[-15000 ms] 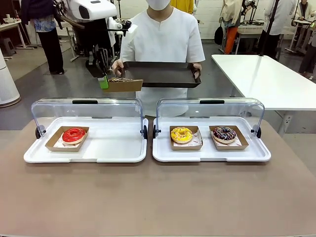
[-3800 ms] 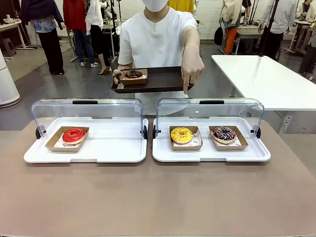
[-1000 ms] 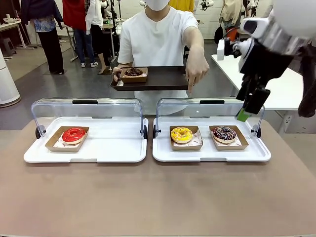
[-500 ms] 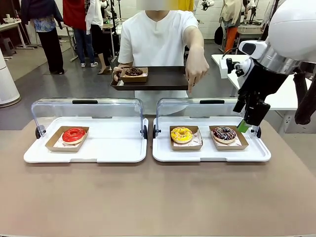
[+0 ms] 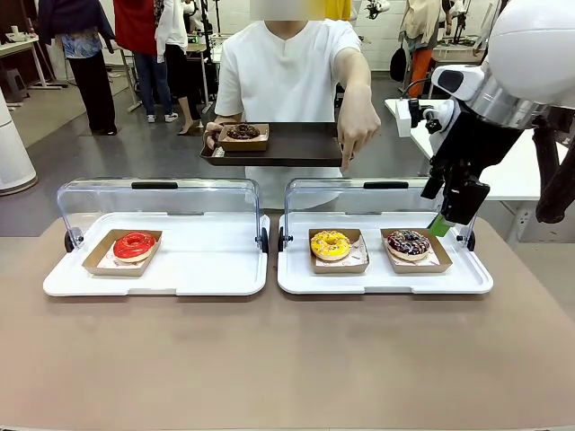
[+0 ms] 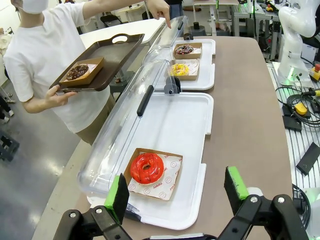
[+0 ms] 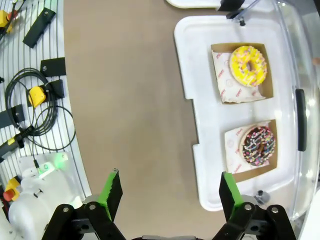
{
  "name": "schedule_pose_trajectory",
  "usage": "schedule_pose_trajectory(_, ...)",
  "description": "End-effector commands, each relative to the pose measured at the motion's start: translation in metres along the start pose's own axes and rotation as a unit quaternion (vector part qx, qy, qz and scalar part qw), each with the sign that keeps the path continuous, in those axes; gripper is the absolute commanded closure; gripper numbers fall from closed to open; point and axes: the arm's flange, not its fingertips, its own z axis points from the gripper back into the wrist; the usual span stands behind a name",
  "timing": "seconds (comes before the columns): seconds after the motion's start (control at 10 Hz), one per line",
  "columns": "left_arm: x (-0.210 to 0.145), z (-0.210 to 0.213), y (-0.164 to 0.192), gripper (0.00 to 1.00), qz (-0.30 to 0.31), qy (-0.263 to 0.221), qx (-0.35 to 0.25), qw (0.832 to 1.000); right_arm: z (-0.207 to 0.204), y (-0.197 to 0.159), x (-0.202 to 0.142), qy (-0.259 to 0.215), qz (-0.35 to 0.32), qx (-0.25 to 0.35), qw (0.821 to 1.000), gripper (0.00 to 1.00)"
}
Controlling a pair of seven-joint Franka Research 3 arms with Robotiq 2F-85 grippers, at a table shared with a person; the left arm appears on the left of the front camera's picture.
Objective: Provide the desired donut to the person.
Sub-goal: Pick up and lift the Paper togo box containing the Donut pointed at by the person.
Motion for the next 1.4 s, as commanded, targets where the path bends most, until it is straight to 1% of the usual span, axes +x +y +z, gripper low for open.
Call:
schedule_pose_trajectory(0.0,0.001,0.001,-0.001,0.0,-0.002,0.0,0.0,1.0,-0.001,0.002,0.002,0.003,-0.009,0.002,1.0,0.0)
schedule_pose_trajectory(0.3,0.001,0.001,-0.001,0.0,-0.002,0.0,0.0,1.0,0.0,0.0,0.0,0.0,0.0,0.0,1.0,0.0)
schedule_pose_trajectory(0.4,0.001,0.001,-0.001,0.0,-0.002,0.0,0.0,1.0,-0.019,-0.023,0.02,-0.006,-0.033,0.028,0.999,0.0)
schedule_pose_trajectory(0.5,0.001,0.001,-0.001,0.0,-0.002,0.0,0.0,1.0,-0.041,-0.042,0.037,0.001,-0.073,0.059,0.996,0.0)
schedule_pose_trajectory(0.6,0.001,0.001,-0.001,0.0,-0.002,0.0,0.0,1.0,-0.057,-0.053,0.049,0.008,-0.08,0.089,0.993,0.0)
schedule_pose_trajectory(0.7,0.001,0.001,-0.001,0.0,-0.002,0.0,0.0,1.0,-0.085,-0.069,0.065,0.025,-0.075,0.119,0.99,0.0)
schedule_pose_trajectory(0.8,0.001,0.001,-0.001,0.0,-0.002,0.0,0.0,1.0,-0.112,-0.081,0.078,0.044,-0.064,0.129,0.989,0.0)
schedule_pose_trajectory(1.0,0.001,0.001,-0.001,0.0,-0.002,0.0,0.0,1.0,-0.147,-0.088,0.092,0.06,-0.026,0.131,0.989,0.0)
schedule_pose_trajectory(1.1,0.001,0.001,-0.001,0.0,-0.002,0.0,0.0,1.0,-0.162,-0.089,0.097,0.054,0.015,0.132,0.99,0.0)
schedule_pose_trajectory(1.3,0.001,0.001,-0.001,0.0,-0.002,0.0,0.0,1.0,-0.173,-0.083,0.1,0.053,0.063,0.129,0.988,0.0)
